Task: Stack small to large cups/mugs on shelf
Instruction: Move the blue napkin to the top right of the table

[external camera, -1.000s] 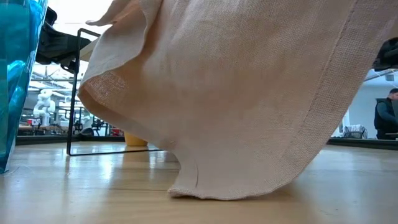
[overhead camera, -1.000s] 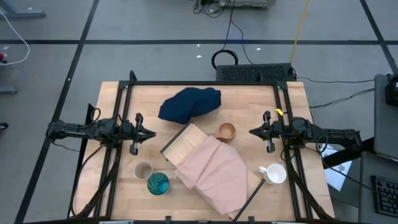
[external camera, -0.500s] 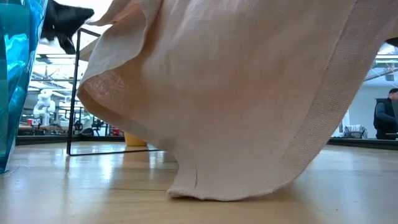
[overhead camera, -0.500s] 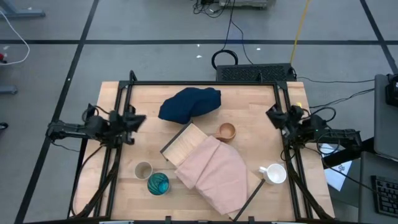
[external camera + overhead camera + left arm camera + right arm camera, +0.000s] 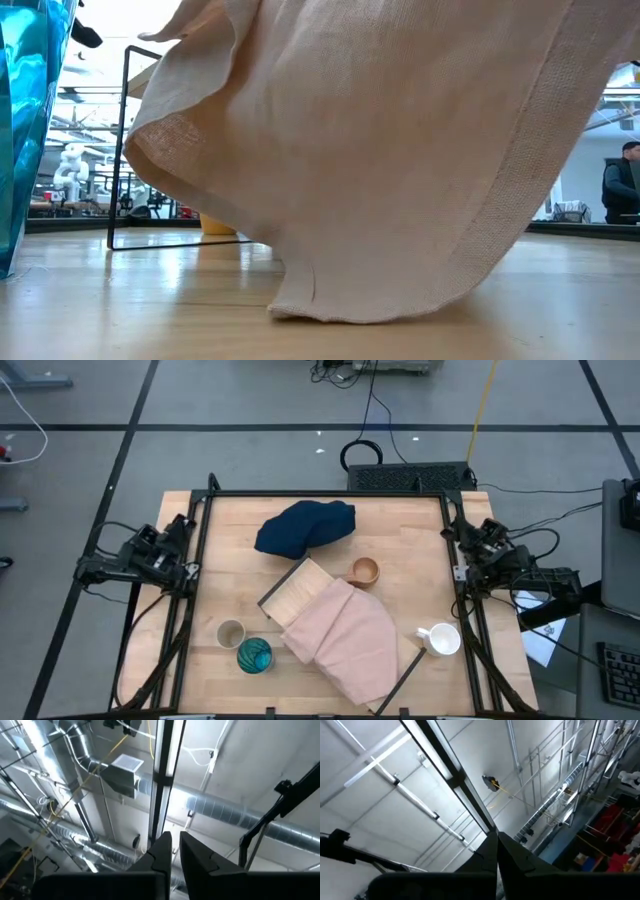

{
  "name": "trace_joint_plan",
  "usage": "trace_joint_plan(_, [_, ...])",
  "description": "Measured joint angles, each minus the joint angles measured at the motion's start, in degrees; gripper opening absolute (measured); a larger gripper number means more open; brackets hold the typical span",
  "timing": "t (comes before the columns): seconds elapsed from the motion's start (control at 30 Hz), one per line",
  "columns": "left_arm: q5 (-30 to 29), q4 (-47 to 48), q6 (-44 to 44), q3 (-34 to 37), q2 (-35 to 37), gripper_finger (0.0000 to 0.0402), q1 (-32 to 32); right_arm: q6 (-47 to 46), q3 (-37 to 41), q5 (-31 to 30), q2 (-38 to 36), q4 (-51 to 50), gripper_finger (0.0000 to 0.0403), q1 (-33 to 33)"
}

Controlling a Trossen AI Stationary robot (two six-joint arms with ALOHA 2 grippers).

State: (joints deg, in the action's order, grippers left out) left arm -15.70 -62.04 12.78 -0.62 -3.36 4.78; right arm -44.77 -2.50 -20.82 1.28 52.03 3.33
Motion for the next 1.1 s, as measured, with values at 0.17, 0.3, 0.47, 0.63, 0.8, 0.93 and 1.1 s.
trace_joint_plan(0.17, [0.42,-0.78,2.5,0.0,-0.02,0.0037,0.02,0.76,0.0,-1.5,0.0,-2.39,0.0,0.0])
trace_joint_plan(0.3, [1.05,-1.28,7.8,0.0,-0.02,0.0037,0.02,0.68,0.0,-1.91,-0.01,-2.4,0.0,0.0])
trace_joint_plan(0.47, [0.43,-1.51,11.98,0.0,-0.02,0.0037,0.02,1.74,0.0,-1.83,-0.04,0.91,0.0,0.0])
trace_joint_plan(0.63, [1.0,-1.52,17.36,0.0,-0.02,0.0037,0.02,-0.93,0.0,-1.94,-0.02,0.48,0.0,0.0])
trace_joint_plan(0.8, [-2.81,-1.26,16.54,0.0,-0.02,0.0037,0.02,-1.52,-0.05,-1.58,-0.01,-1.36,0.0,0.0])
trace_joint_plan(0.93, [-7.43,9.98,21.09,-3.34,-0.02,0.0037,0.02,0.41,-3.56,-0.6,1.34,-11.73,0.0009,-0.07])
trace_joint_plan(1.1, [-11.12,46.88,28.13,-18.79,-3.31,0.0037,0.02,7.51,-14.48,0.71,8.28,-22.67,0.0031,-0.04])
